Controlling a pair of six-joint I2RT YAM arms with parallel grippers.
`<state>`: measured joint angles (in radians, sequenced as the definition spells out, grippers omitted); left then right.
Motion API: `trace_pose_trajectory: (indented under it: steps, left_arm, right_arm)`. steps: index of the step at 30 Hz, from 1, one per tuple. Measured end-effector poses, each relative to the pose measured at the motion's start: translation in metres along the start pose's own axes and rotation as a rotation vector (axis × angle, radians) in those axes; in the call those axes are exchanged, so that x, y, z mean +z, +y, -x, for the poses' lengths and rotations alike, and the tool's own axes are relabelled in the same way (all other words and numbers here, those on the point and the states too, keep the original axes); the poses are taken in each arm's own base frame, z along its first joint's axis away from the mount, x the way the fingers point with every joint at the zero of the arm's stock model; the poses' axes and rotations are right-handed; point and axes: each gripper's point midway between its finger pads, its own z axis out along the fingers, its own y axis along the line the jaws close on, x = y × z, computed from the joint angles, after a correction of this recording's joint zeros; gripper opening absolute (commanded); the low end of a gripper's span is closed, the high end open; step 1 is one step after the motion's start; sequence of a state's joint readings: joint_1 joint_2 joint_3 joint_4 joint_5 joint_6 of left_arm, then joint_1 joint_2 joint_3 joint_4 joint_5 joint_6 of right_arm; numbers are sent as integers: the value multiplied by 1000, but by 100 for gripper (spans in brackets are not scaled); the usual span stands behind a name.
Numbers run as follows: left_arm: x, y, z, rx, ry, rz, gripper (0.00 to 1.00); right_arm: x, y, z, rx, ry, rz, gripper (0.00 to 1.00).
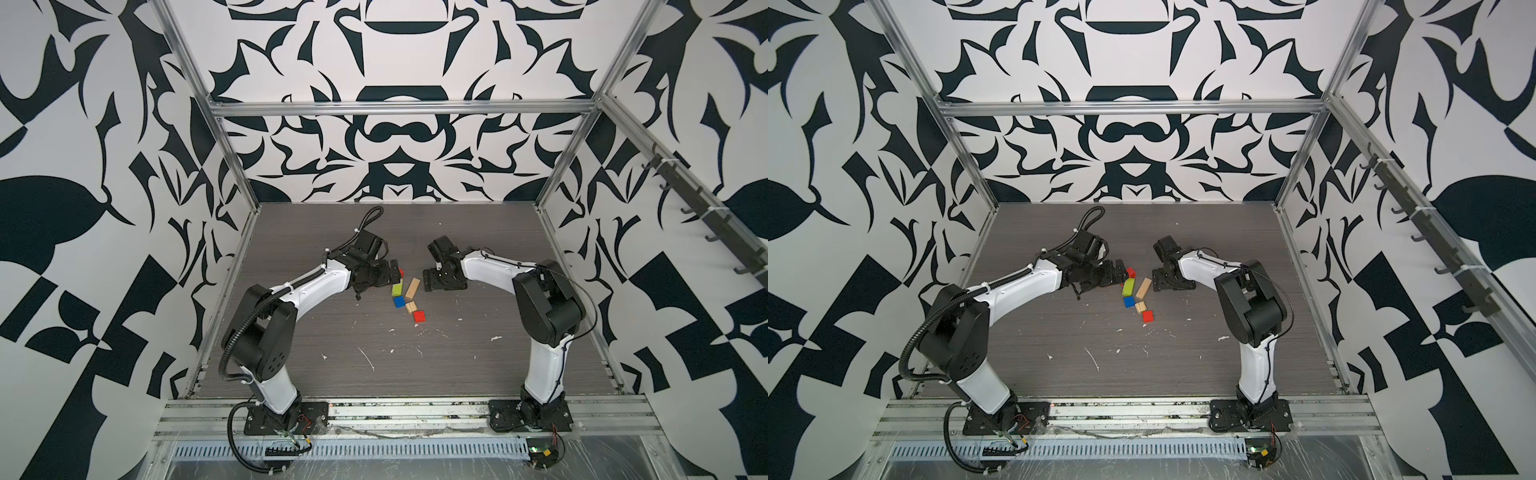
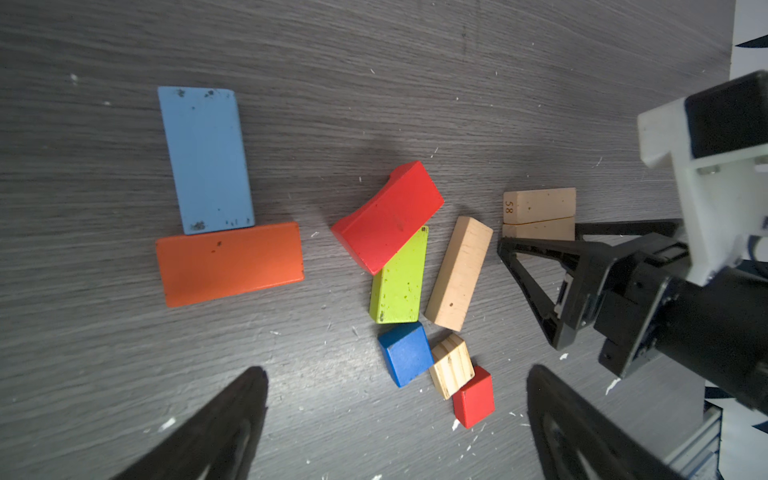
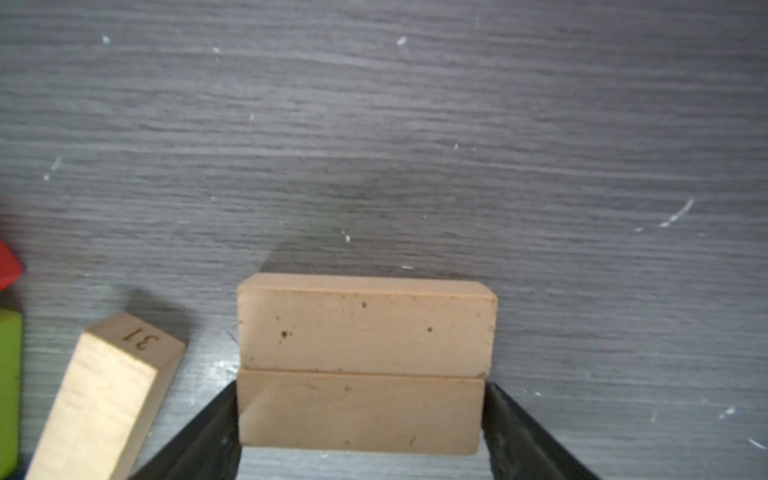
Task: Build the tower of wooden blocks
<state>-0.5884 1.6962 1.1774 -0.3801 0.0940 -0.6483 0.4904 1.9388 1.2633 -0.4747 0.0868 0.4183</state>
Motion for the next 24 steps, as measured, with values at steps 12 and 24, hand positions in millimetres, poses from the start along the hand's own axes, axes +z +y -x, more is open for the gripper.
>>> trace_pose_trajectory:
  steps: [12,24]
  left_arm:
    - [0,-1,0,-2,2,-3,99]
    - [-1,-4,9,-36,-9,-57,99]
  right_arm:
    - [-20,5,-6,-58,23,43,99]
    - [-73,28,18,-263,-66,132,97]
